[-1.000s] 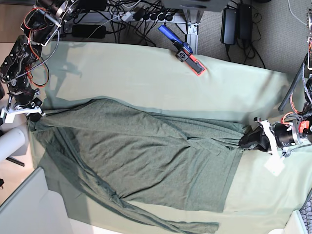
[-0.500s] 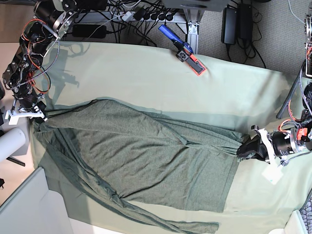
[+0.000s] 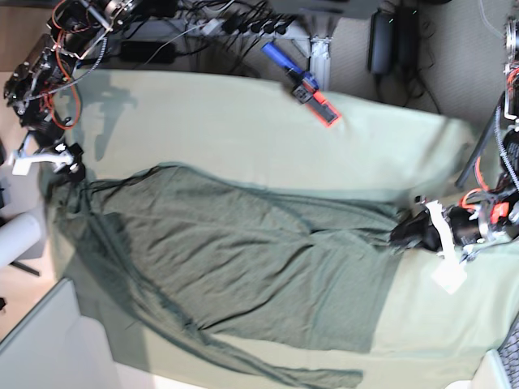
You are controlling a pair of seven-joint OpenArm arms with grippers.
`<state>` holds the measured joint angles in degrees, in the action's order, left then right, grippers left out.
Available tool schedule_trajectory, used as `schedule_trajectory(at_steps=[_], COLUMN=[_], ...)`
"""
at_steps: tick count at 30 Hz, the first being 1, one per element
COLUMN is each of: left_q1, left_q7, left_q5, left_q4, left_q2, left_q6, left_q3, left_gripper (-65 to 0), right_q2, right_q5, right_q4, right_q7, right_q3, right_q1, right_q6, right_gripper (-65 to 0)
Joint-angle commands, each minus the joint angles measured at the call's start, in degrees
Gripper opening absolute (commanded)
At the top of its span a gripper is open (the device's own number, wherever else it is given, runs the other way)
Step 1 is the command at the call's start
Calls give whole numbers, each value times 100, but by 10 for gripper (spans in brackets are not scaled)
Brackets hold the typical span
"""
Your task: Fold the T-shirt properly
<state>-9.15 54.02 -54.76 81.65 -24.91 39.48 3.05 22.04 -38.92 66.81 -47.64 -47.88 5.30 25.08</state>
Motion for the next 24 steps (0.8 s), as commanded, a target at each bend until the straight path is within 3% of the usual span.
schedule_trajectory(at_steps=[1, 13, 22, 24], left_q1=[-81, -20, -20, -22], left_q7=[-103, -101, -105, -105], left_q5=[-160, -160, -162, -186], left_q4=[79, 79, 79, 79], left_q2=[-63, -52, -52, -50], left_q6=[52, 52, 52, 52], left_q3=[-37, -37, -37, -39], left_gripper=[-650, -650, -650, -650], right_q2=[37, -1224, -1397, -1397], right_q5=[-164, -221, -201, -175], right_q4=[96, 85, 85, 85], right_q7=[66, 264, 264, 264], right_q3=[-26, 46, 87, 87], right_q1=[-37, 310, 481, 481], right_q6=[138, 175, 177, 177], right_gripper=[-353, -353, -356, -426])
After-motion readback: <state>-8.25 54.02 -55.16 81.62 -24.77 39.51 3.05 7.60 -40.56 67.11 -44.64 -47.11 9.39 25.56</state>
